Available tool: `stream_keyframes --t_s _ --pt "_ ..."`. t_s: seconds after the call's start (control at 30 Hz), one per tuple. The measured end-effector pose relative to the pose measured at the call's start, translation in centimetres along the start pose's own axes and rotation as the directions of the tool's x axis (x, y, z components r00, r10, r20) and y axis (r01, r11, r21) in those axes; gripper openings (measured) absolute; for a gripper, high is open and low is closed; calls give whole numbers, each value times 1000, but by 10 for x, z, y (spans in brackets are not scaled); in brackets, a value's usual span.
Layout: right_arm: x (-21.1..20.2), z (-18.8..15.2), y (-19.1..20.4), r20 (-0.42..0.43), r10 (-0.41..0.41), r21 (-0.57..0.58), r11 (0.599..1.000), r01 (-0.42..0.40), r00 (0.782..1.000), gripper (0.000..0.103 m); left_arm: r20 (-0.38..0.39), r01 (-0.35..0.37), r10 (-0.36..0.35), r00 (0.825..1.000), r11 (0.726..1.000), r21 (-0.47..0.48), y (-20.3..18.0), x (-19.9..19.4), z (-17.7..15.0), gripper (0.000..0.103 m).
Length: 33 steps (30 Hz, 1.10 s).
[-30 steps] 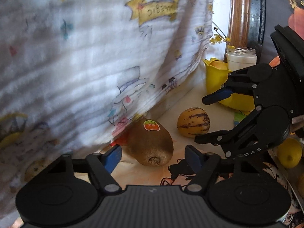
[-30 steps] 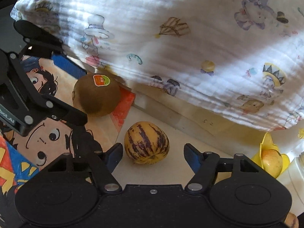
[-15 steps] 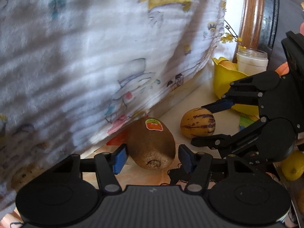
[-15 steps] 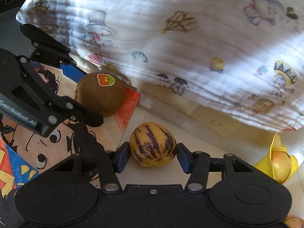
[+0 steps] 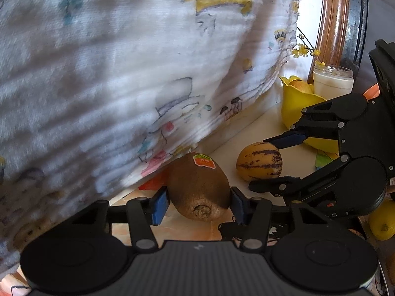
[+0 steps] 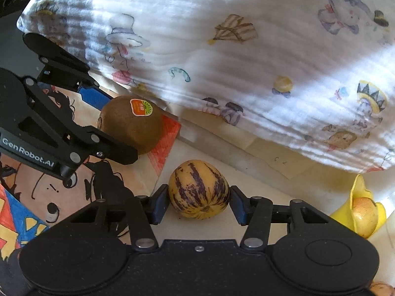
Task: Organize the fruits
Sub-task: 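Grasp the brown kiwi with the left gripper while the right gripper grasps the striped pepino, then carry the kiwi to the tray with the left gripper while the right gripper carries the pepino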
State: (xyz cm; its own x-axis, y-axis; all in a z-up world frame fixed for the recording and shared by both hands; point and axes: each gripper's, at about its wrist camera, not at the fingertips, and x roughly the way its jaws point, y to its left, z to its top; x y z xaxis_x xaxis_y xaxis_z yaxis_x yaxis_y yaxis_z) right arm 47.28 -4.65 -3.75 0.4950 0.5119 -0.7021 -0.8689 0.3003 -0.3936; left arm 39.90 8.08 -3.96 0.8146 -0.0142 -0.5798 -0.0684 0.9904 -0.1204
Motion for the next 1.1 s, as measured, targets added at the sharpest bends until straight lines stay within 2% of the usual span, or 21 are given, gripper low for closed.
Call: stream_keyframes --t_s 0.1,0.37,0.6,1.1 --pt "-4 -1 4 0 -12 -15 1000 12 1000 54 -5 34 -34 999 999 -9 4 -1 -1 56" --pt "-22 0 10 -7 -17 -14 1000 17 1000 54 -35 64 -63 997 998 28 -1 -12 -3 56" --pt "-43 -2 18 -6 -14 2 1000 14 1000 53 -59 83 -82 995 996 15 -4 -26 -8 56" --pt "-121 -21 46 26 -36 104 994 33 999 53 -34 170 -170 985 985 3 -20 -75 -22 56"
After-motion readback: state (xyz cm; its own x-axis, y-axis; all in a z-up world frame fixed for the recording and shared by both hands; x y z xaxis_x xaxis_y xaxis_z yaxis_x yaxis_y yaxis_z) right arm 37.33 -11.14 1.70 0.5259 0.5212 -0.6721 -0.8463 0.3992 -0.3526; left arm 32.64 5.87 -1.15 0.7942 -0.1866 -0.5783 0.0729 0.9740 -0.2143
